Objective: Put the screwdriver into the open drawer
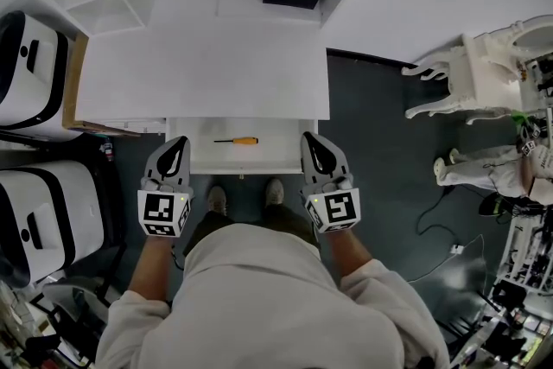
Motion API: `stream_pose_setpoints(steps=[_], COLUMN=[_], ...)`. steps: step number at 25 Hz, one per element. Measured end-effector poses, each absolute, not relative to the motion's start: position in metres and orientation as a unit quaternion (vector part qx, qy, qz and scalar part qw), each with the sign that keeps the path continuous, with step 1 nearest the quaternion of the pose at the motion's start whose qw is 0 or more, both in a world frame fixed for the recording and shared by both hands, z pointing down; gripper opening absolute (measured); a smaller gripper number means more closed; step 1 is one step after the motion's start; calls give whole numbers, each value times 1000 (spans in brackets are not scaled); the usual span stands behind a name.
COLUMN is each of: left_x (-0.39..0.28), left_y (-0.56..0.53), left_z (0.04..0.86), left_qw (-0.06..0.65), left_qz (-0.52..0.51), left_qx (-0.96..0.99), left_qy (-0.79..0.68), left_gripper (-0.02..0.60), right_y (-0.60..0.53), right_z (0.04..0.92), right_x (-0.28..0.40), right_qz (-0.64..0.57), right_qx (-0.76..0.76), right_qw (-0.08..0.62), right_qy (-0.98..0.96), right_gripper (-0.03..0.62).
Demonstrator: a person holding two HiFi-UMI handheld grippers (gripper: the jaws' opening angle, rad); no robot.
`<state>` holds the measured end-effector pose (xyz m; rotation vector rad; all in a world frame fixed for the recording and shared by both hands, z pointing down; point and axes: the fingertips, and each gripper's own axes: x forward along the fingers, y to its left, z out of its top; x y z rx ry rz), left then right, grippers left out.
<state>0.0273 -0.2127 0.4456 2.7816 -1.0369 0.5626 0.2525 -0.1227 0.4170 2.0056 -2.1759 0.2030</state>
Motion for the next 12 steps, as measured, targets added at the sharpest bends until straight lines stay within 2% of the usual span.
stream_pose_setpoints(steps=[12], left_x=[28], left_y=[-211], left_z=[447], left_qw=[60], left_qz=[188], left_qx=[918], left_qy=[-345], left_gripper=[5], right_y=[-122], right_z=[412], right_x=[253], right_qz=[61], right_qx=[672], right_qw=[88], right_qy=[-733], right_gripper=[3])
